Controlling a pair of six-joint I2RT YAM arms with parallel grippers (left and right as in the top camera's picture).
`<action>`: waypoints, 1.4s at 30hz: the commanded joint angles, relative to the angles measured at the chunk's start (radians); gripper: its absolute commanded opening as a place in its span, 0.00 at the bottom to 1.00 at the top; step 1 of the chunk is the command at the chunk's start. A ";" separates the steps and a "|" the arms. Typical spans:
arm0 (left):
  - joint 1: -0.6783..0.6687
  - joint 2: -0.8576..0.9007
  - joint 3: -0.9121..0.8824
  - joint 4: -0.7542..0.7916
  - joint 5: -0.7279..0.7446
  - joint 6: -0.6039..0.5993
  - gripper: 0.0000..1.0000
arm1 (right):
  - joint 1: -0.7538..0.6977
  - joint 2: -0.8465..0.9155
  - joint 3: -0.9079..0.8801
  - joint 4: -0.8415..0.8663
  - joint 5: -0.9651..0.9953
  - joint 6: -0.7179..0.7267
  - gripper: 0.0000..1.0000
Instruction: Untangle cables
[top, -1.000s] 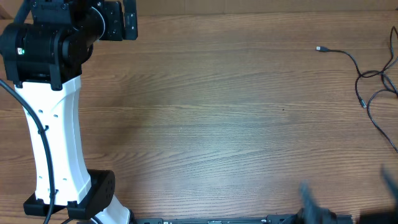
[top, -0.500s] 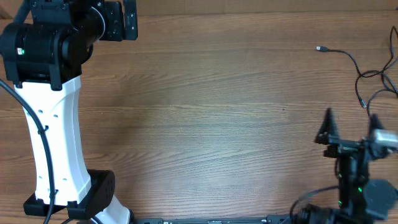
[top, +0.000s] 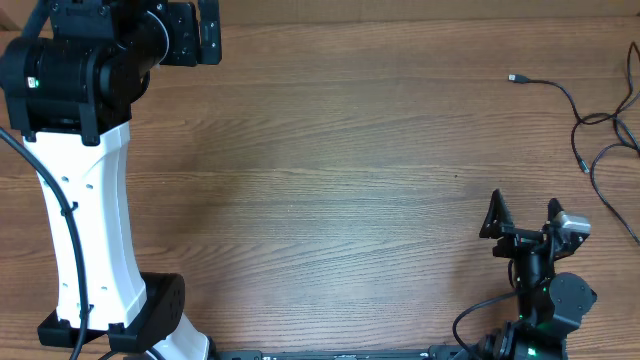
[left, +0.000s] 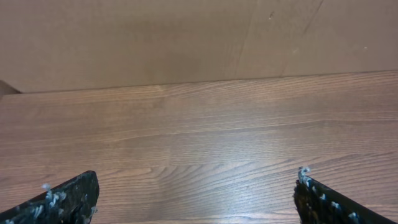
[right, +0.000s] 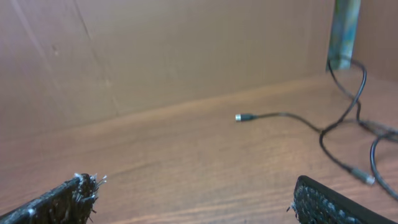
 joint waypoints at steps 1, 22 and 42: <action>-0.006 0.013 0.001 0.004 -0.002 0.022 1.00 | 0.003 -0.009 -0.019 -0.031 0.016 0.008 1.00; -0.006 0.013 0.001 0.003 -0.002 0.022 1.00 | 0.003 -0.009 -0.027 -0.135 0.017 0.008 1.00; -0.007 0.050 -0.007 -0.049 0.010 -0.047 1.00 | 0.003 -0.009 -0.027 -0.135 0.017 0.008 1.00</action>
